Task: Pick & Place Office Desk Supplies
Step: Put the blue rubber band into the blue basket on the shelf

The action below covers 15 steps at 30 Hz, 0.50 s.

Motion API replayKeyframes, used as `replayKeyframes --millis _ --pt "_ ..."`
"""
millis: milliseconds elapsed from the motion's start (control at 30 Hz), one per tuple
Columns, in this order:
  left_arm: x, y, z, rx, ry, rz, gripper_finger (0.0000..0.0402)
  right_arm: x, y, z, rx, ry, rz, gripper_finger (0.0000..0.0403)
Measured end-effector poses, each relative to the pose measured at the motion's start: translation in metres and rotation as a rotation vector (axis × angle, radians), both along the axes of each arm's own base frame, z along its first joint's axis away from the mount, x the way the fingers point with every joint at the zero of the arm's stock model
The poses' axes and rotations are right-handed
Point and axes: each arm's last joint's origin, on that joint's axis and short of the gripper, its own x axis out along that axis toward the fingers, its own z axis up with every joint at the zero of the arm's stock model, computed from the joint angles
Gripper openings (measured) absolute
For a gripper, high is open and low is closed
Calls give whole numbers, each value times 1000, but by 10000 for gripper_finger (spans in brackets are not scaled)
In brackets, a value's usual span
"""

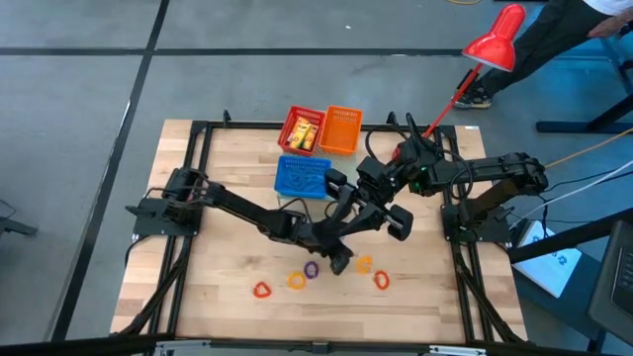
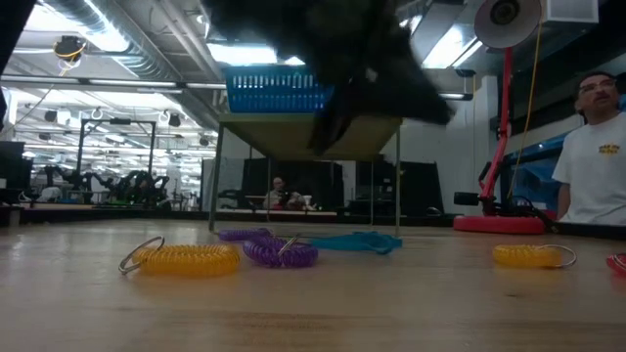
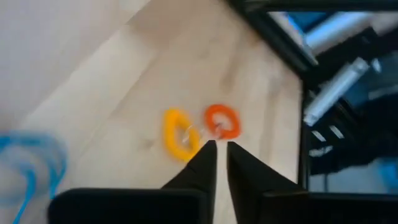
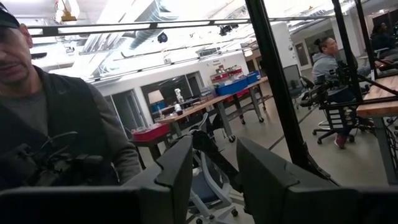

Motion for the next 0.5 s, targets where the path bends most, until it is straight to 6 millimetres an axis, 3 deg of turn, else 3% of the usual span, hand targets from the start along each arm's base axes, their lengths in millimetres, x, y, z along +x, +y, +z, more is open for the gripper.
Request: replayKeyframes --millis 267,500 --pt "5 2 23 337 37 -229 127 0 0 0 0 1 6 128" --pt "-5 5 12 455 128 -542 193 0 0 0 1 3 6 128"
